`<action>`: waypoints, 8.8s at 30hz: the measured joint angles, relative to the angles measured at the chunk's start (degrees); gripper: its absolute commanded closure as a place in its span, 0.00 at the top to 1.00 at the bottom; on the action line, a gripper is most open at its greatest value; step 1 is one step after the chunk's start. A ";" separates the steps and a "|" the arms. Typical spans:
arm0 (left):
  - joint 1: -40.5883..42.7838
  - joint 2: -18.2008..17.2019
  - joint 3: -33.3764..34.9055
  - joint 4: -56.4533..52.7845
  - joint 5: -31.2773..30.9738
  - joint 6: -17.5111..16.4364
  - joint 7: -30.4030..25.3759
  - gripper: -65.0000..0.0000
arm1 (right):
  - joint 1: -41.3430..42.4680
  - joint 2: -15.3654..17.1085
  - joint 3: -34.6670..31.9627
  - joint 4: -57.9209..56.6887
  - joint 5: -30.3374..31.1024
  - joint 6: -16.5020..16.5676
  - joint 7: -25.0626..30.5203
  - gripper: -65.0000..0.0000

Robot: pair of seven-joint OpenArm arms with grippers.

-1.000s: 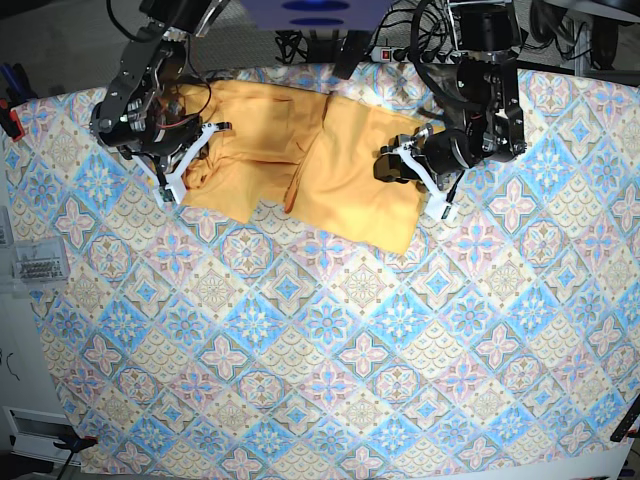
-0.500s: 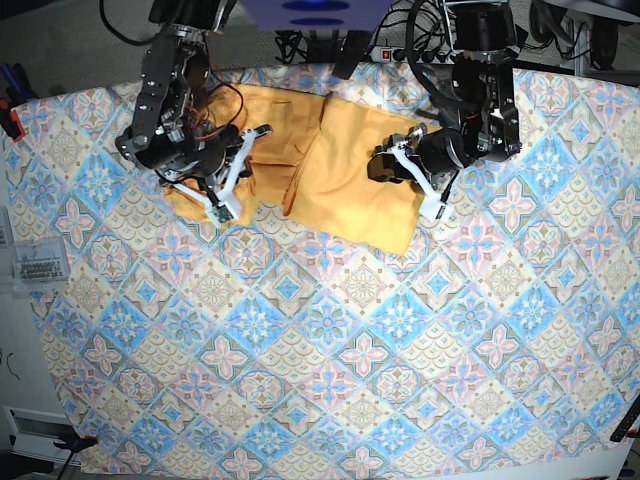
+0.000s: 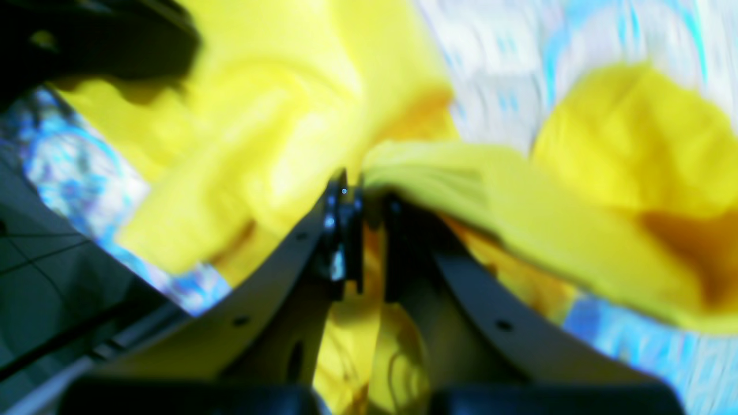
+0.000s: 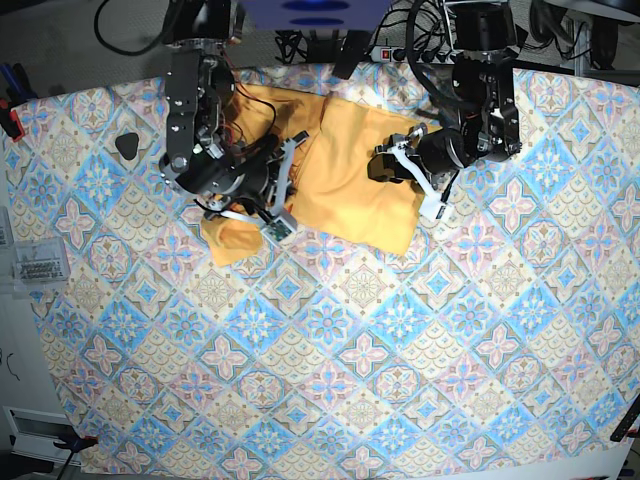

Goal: Fold the T-shirt properly
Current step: 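Fold the held shirt end over toward the left gripper with the right gripper, then carry the folded end across onto the shirt middle with the right gripper, then release the shirt and pull the right gripper back toward its base, then lower both grippers onto opposite sides of the folded yellow shirt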

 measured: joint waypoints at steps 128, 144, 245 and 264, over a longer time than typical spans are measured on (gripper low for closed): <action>5.86 -4.31 -6.47 8.59 -5.44 0.02 0.22 0.28 | 21.97 0.07 -23.65 -27.69 12.66 0.02 22.95 0.02; 6.19 -4.24 -6.69 8.61 -5.90 -0.11 0.22 0.28 | 21.57 0.20 -23.17 -44.37 12.83 -0.55 36.52 0.26; 18.27 -2.56 -4.50 18.08 8.83 -0.07 -6.45 0.28 | 0.66 19.34 -6.34 -17.44 2.19 -12.17 44.87 0.08; 16.31 1.42 -4.46 10.40 8.92 -0.68 -8.04 0.14 | 14.91 15.47 -14.19 -37.88 2.25 -12.46 45.29 0.01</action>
